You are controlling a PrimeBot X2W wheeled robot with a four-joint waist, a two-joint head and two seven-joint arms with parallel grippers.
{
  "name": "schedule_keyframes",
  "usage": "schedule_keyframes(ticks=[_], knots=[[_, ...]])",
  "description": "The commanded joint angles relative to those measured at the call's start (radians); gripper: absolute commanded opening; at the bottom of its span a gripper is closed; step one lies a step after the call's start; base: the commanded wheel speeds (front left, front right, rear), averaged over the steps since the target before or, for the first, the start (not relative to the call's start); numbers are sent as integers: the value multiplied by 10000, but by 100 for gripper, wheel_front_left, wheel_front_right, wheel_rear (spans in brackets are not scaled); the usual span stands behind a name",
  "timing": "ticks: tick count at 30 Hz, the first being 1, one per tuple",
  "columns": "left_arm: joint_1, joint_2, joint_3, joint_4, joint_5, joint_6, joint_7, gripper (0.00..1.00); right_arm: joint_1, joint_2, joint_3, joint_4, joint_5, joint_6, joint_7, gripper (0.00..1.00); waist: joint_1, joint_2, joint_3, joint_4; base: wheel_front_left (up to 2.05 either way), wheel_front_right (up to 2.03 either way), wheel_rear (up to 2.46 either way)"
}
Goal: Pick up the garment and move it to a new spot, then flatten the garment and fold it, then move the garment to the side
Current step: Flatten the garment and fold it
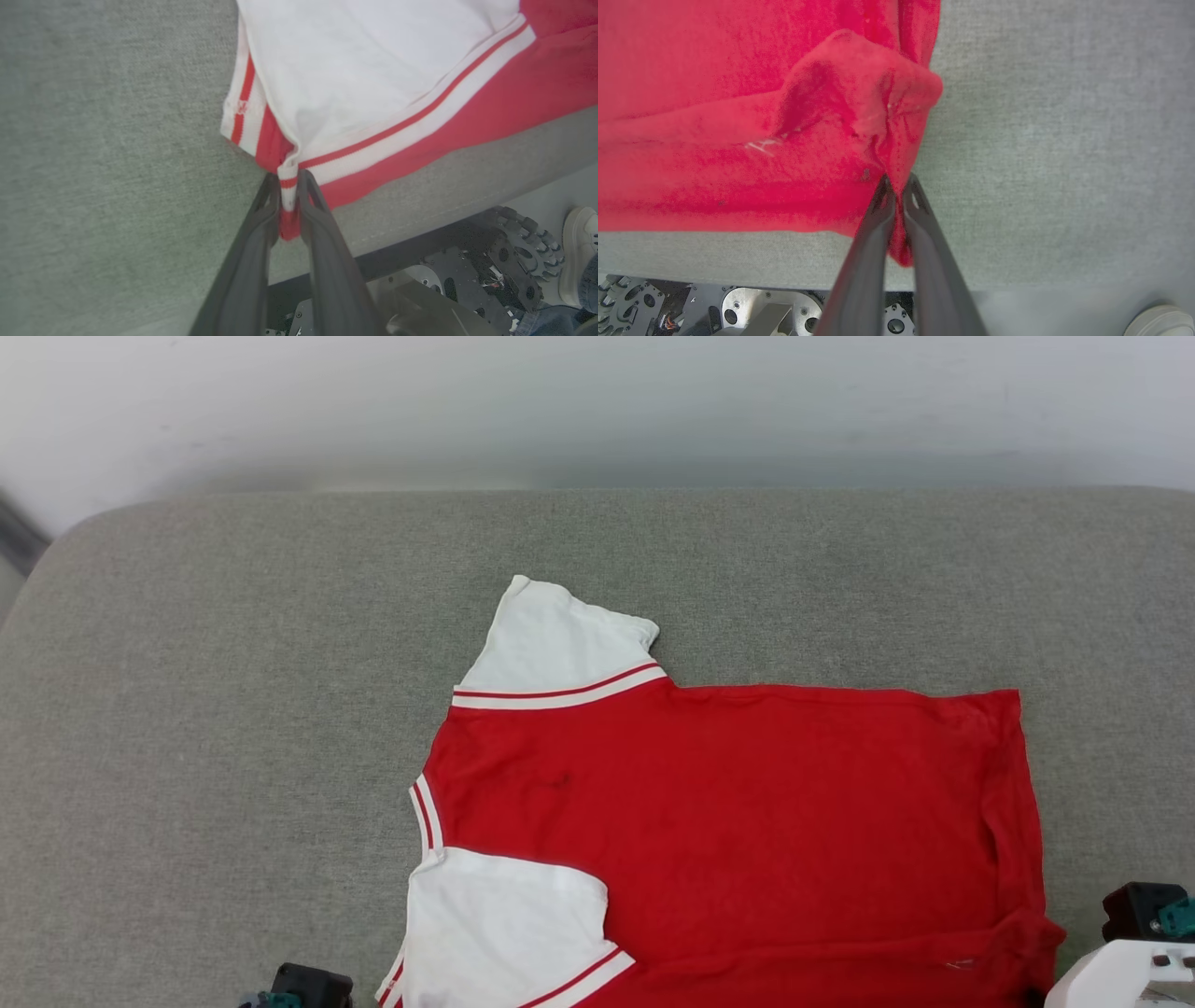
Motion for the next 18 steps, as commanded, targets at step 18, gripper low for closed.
schedule_keyframes(ticks=[18], knots=[[-1092,-834,1522,292,1136,223,-4369,100,-1760,120,289,-520,566,-7,-4097,100,0,0,-368,-489,0,0,0]])
